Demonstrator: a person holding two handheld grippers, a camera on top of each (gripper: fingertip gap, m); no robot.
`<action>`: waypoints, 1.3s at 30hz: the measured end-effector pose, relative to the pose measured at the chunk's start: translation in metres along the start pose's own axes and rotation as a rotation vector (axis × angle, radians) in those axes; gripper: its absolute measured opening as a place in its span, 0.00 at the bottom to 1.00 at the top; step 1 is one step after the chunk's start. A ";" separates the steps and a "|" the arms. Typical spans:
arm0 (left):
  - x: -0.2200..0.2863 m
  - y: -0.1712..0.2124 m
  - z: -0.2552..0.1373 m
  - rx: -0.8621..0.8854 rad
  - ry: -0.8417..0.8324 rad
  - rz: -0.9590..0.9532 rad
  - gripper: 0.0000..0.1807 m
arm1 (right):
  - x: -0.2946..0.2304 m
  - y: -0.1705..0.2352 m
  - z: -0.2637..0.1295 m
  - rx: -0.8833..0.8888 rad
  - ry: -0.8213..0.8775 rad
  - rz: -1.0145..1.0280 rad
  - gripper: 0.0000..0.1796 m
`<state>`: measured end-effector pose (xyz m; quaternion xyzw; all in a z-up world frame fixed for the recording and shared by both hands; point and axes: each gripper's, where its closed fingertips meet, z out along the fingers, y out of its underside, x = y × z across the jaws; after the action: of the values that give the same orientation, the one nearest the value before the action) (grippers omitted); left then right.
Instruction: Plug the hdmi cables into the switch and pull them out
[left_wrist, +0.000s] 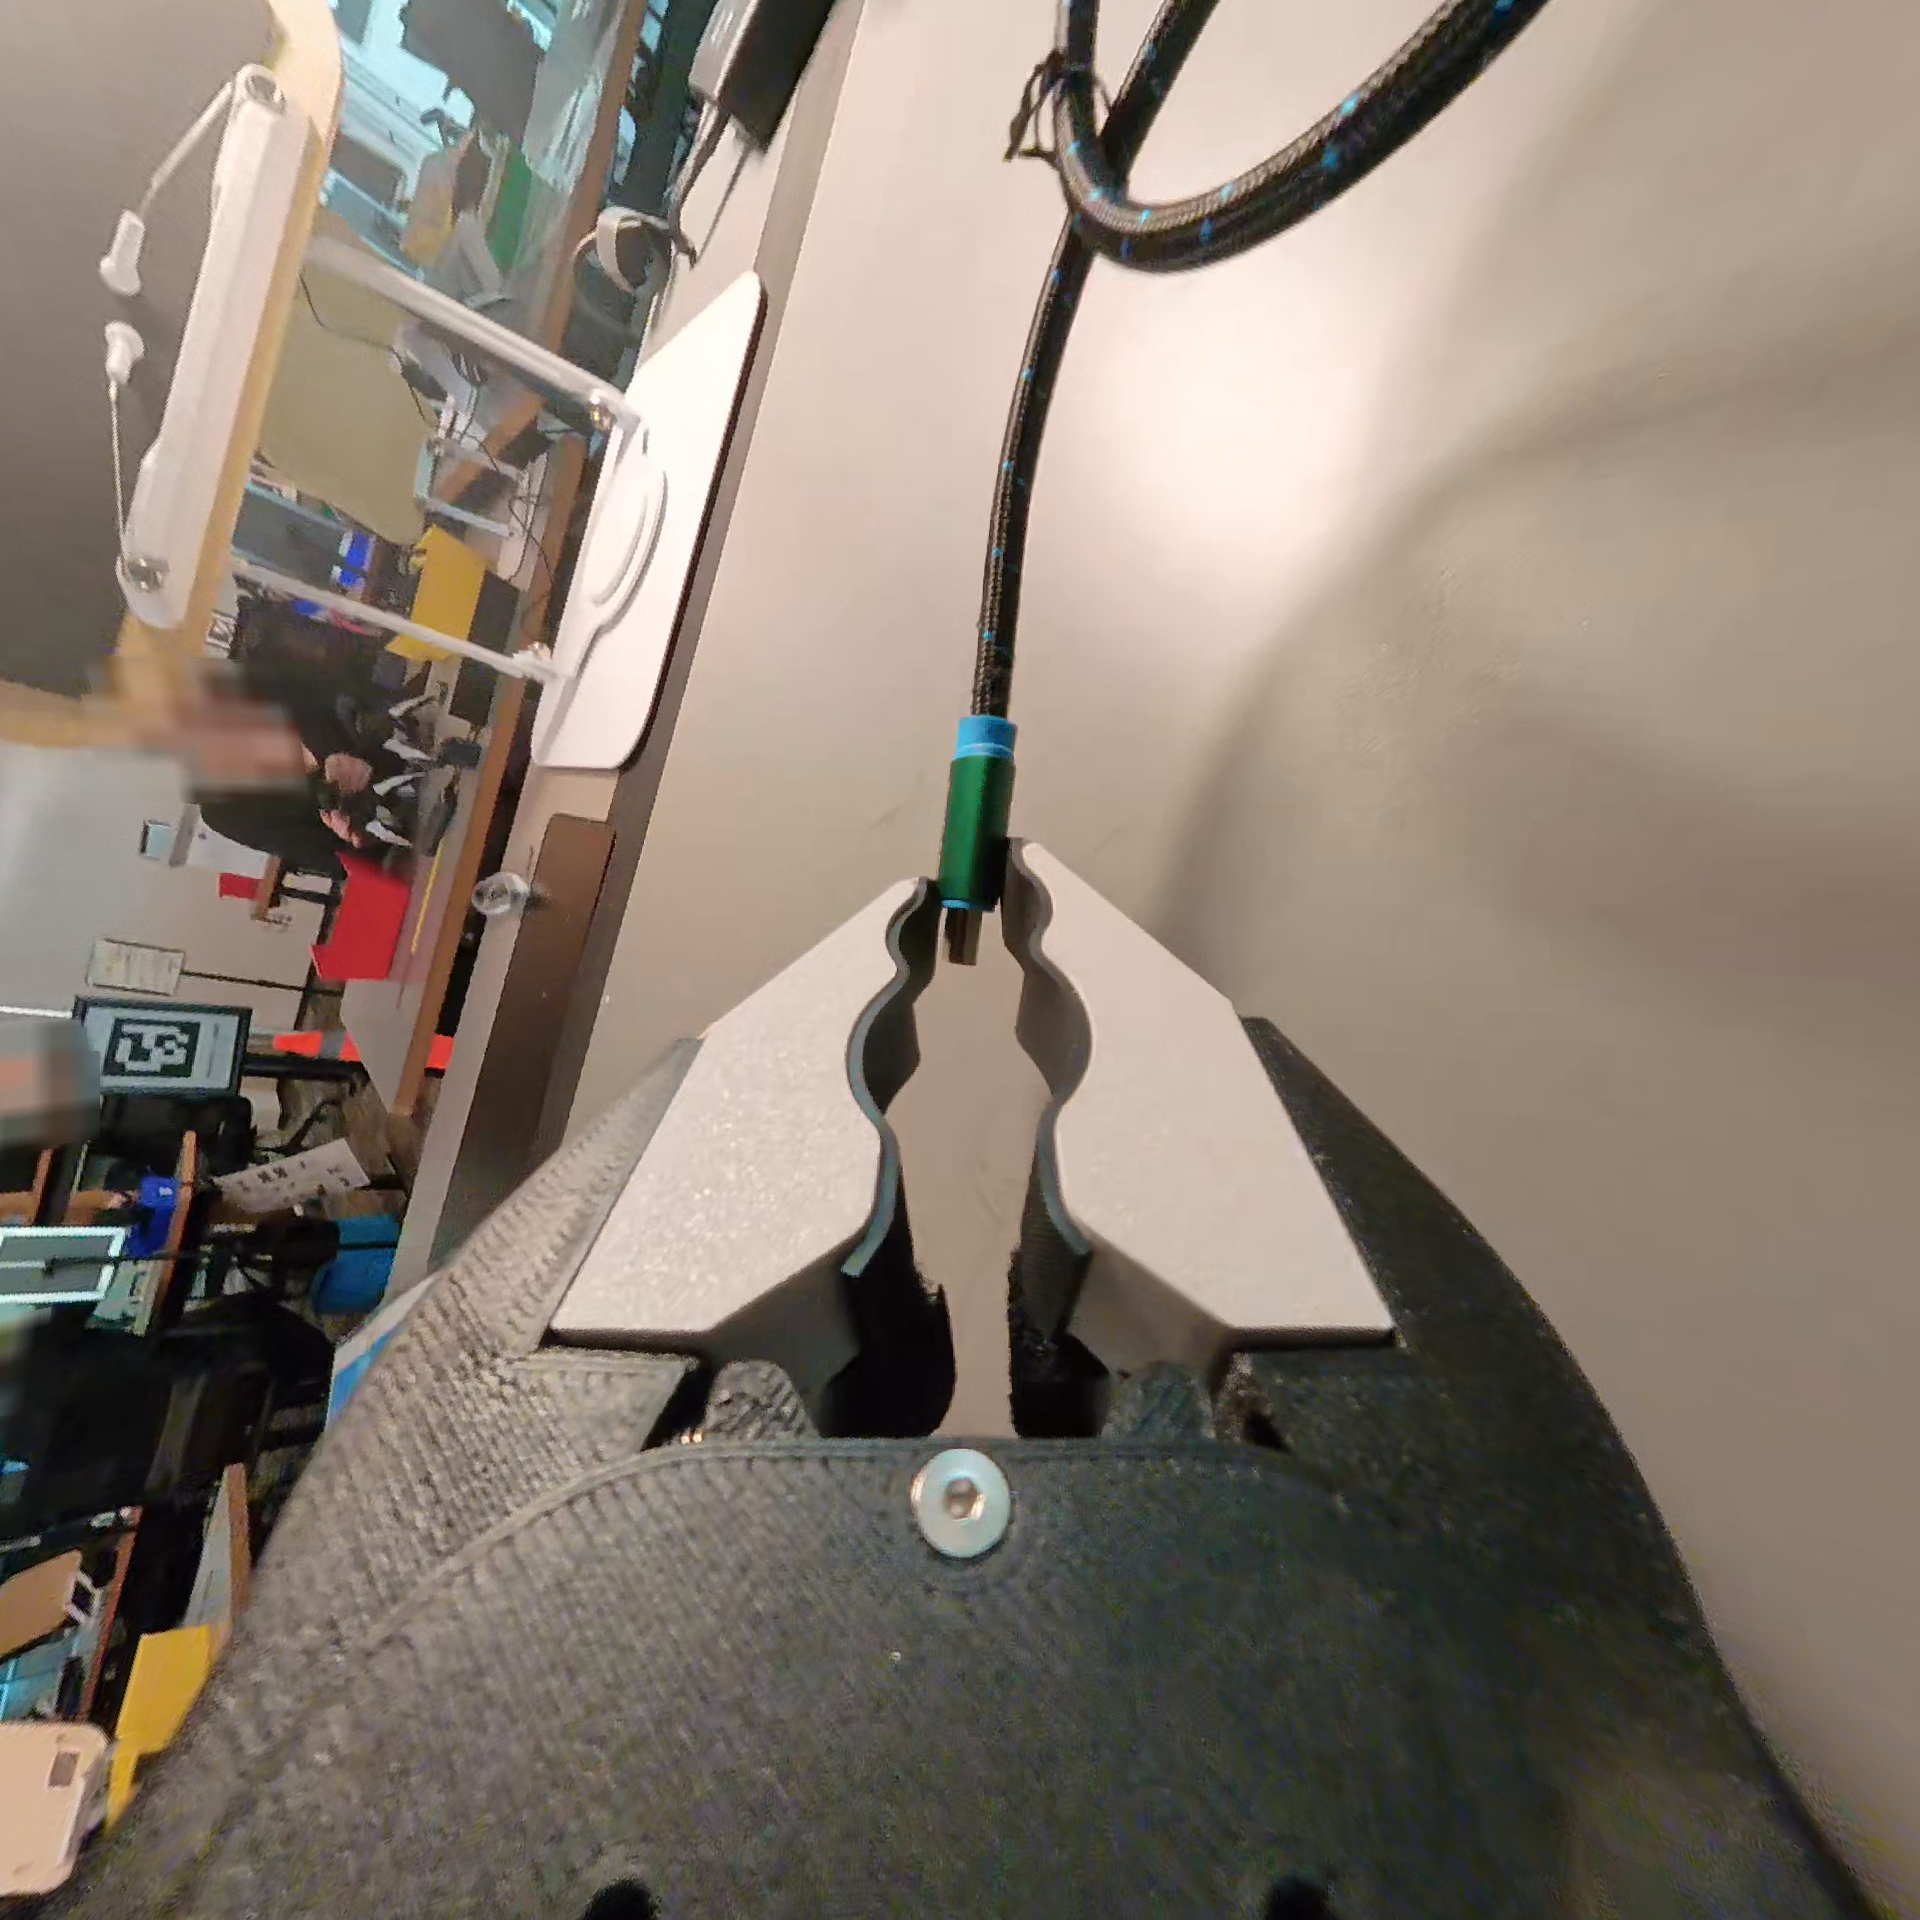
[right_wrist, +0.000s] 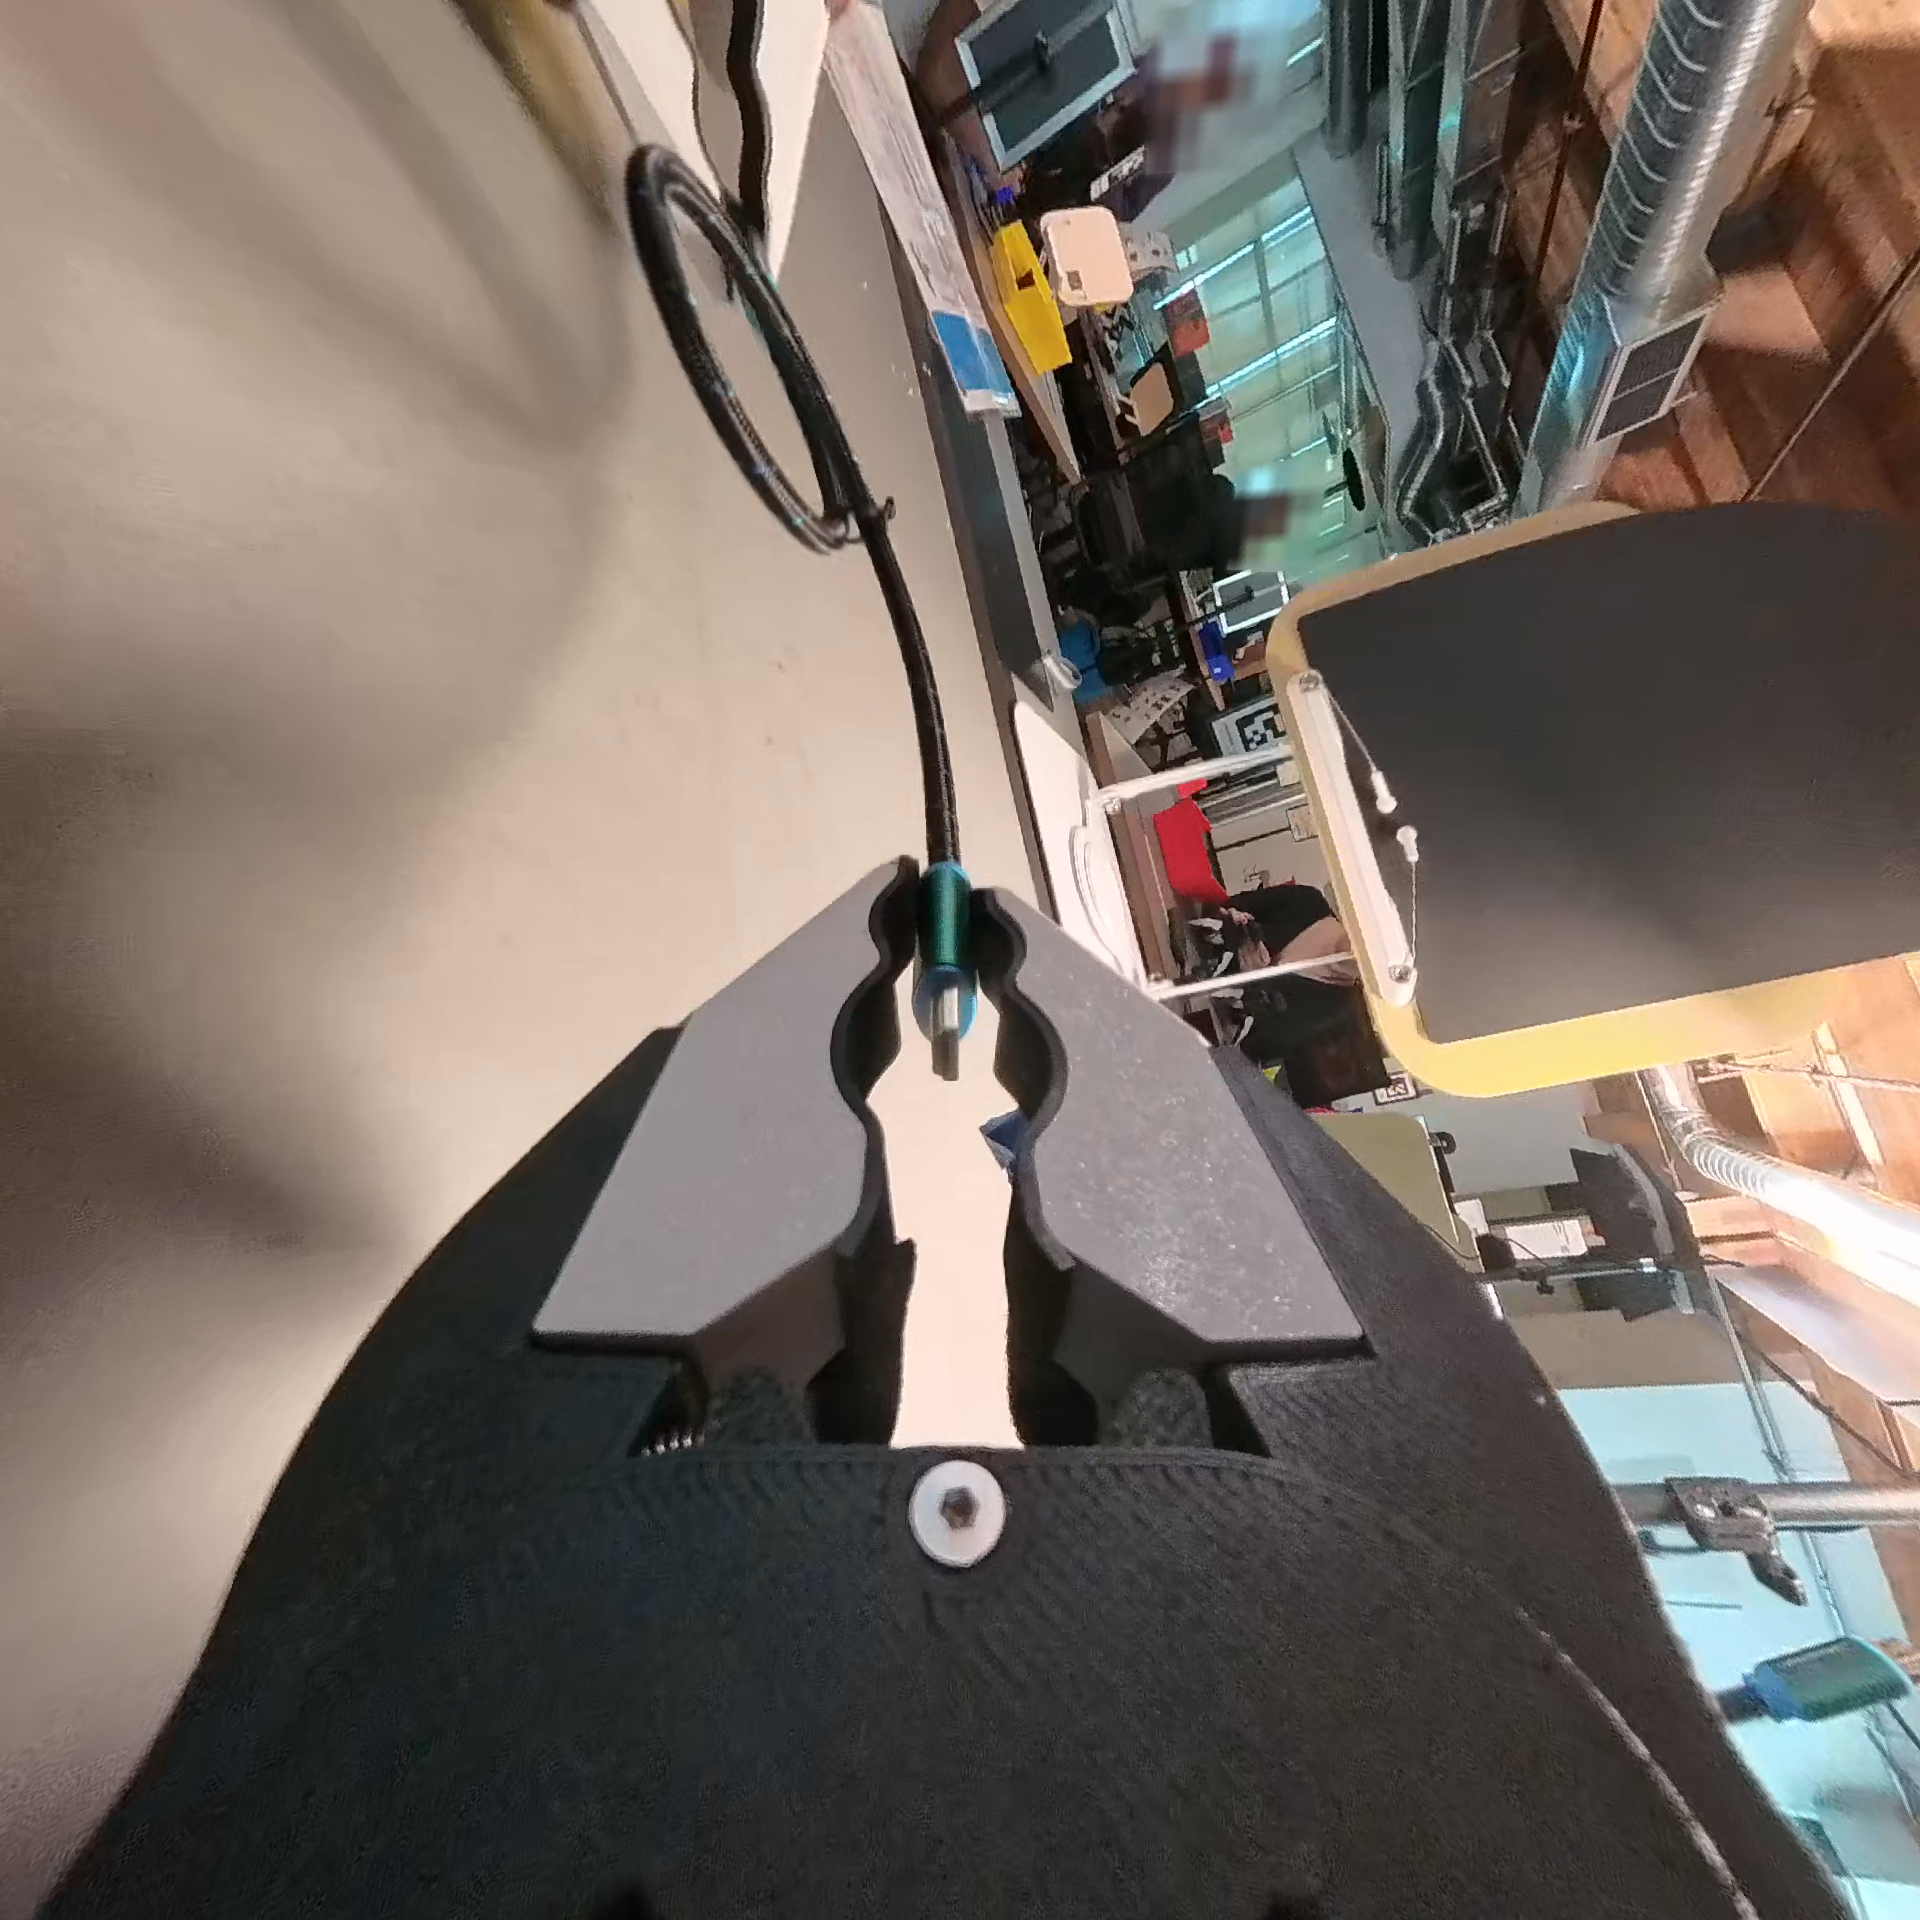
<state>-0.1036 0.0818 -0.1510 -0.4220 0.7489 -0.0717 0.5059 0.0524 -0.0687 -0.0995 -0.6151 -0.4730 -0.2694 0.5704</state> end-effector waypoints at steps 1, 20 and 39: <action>-0.002 0.003 -0.001 -0.006 0.001 -0.012 0.08 | 0.000 0.002 0.000 -0.003 0.000 0.001 0.07; -0.017 -0.007 -0.013 0.020 0.030 -0.339 0.15 | -0.026 -0.006 0.017 -0.016 -0.007 -0.154 0.07; 0.052 -0.171 0.004 0.402 0.911 -1.807 0.17 | -0.034 -0.055 0.022 0.084 0.223 -0.627 0.06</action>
<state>-0.0116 -0.0620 -0.0971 -0.6676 0.2472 -0.7022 -0.0071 -0.0154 -0.0627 -0.1090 -0.3822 -0.5848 -0.4775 0.5328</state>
